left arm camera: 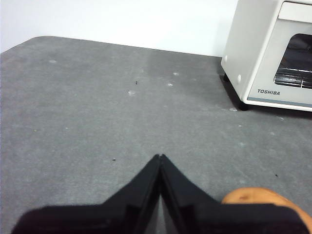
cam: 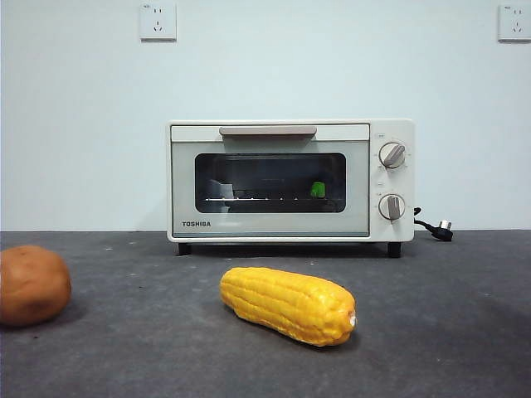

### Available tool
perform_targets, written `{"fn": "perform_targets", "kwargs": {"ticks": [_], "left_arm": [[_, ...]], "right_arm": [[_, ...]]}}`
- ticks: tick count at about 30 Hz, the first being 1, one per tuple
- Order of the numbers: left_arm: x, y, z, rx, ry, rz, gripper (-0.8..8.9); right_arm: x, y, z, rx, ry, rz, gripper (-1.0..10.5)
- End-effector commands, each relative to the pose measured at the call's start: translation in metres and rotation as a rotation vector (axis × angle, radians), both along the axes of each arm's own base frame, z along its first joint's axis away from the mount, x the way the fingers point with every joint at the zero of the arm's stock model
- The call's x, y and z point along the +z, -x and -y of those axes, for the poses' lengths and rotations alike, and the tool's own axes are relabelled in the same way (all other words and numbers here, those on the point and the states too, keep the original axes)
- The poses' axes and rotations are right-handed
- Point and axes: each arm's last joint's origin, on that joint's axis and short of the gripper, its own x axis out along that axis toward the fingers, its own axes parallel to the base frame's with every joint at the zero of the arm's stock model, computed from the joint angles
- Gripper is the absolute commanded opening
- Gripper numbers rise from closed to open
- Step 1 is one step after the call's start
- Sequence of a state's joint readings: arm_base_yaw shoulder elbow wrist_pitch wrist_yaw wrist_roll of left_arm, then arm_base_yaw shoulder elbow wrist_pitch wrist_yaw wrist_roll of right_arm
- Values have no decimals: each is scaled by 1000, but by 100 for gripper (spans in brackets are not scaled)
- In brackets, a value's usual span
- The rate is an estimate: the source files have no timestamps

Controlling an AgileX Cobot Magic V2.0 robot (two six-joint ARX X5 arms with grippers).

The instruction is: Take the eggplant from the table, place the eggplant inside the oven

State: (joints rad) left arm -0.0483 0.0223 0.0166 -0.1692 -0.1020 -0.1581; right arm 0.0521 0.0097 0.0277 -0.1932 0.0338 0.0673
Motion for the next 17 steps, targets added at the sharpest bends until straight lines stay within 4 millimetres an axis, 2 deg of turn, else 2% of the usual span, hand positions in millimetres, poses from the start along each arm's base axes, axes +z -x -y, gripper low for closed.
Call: {"fn": "perform_targets", "kwargs": {"ticks": [1,17], "left_arm": [[-2,0,0,-3,-4,1,-4],[-2,0,0,-3,-4,1,-4]], "right_arm": [[-3,-1,0,-3,-10,-4,1],[-3,-1,0,-3,-10,-5,1]]}}
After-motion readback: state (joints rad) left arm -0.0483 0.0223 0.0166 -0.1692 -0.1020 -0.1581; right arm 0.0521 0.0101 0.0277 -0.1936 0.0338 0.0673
